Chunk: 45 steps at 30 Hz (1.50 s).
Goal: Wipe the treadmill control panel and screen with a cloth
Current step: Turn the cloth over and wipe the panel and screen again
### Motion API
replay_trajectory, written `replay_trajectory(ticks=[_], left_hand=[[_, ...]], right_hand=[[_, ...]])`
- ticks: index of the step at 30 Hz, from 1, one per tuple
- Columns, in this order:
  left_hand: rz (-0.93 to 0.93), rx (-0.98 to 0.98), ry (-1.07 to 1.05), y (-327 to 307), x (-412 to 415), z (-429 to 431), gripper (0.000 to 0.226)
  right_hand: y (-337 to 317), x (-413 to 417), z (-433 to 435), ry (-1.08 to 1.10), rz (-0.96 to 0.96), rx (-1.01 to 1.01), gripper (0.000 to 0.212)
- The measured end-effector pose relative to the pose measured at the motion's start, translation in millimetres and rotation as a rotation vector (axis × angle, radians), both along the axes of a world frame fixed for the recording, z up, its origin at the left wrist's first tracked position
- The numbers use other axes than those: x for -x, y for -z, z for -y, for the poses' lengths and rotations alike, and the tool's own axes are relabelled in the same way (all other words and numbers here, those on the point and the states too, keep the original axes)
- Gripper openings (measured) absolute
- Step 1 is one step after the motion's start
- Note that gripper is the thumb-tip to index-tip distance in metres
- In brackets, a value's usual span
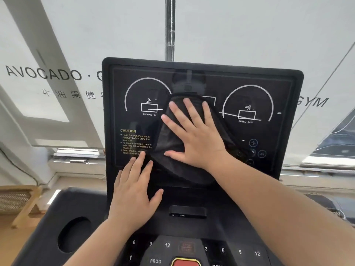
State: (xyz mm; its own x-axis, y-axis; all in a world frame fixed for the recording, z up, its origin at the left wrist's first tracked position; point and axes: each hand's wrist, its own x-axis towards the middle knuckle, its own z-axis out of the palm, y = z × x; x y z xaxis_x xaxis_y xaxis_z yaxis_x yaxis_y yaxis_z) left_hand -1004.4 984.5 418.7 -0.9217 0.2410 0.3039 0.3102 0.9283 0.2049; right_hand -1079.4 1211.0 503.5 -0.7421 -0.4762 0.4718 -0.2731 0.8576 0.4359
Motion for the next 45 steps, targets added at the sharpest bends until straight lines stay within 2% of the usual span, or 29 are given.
replay_trajectory(ticks=[4,7,13,16,19,23,27,30,33,36,39,42,45], left_hand=[[-0.05,-0.058,0.002,4.7,0.7,-3.6,0.075],[-0.076,-0.096,-0.003,4.7,3.8,-3.6,0.07],[-0.1,-0.115,0.032,-0.3,8.5,1.4,0.064],[-0.082,-0.101,0.029,-0.4,7.1,2.5,0.064],[-0.067,-0.105,0.027,-2.4,5.9,2.7,0.063],[-0.09,-0.196,0.015,-5.1,3.0,-2.9,0.06],[-0.103,-0.356,-0.038,-9.5,0.4,-13.8,0.048],[-0.173,-0.286,-0.046,-10.5,-0.1,-23.9,0.048],[-0.217,-0.187,0.023,-13.3,-1.5,-39.7,0.053],[-0.196,-0.097,0.104,-13.9,-1.7,-57.2,0.059],[-0.143,-0.029,0.117,-10.9,-1.3,-67.1,0.064],[-0.116,-0.038,0.113,-11.3,-1.5,-68.7,0.065],[-0.119,-0.093,0.123,-16.1,-0.2,-68.0,0.067]], right_hand=[[45.6,-29.4,-25.5,-0.03,0.01,-0.008,0.09],[52.7,-42.7,-63.6,-0.061,-0.021,-0.028,0.091],[-14.8,-20.1,-109.8,0.16,-0.11,0.108,0.102],[-52.5,4.7,-86.8,0.296,-0.093,0.242,0.107],[-63.0,20.7,-45.9,0.35,-0.083,0.318,0.111],[-37.2,15.2,-4.2,0.201,-0.056,0.22,0.105],[21.6,-14.0,-4.9,0.003,-0.001,0.089,0.096],[62.0,-40.9,-29.0,-0.044,0.045,0.002,0.095],[71.7,-54.8,-67.5,-0.039,0.028,-0.003,0.094],[53.6,-56.8,-110.5,0.05,-0.049,0.071,0.098],[14.9,-45.9,-148.2,0.228,-0.075,0.179,0.105],[-32.4,-24.8,-158.8,0.385,-0.086,0.316,0.107],[-65.7,-0.4,-138.3,0.438,-0.103,0.398,0.109]])
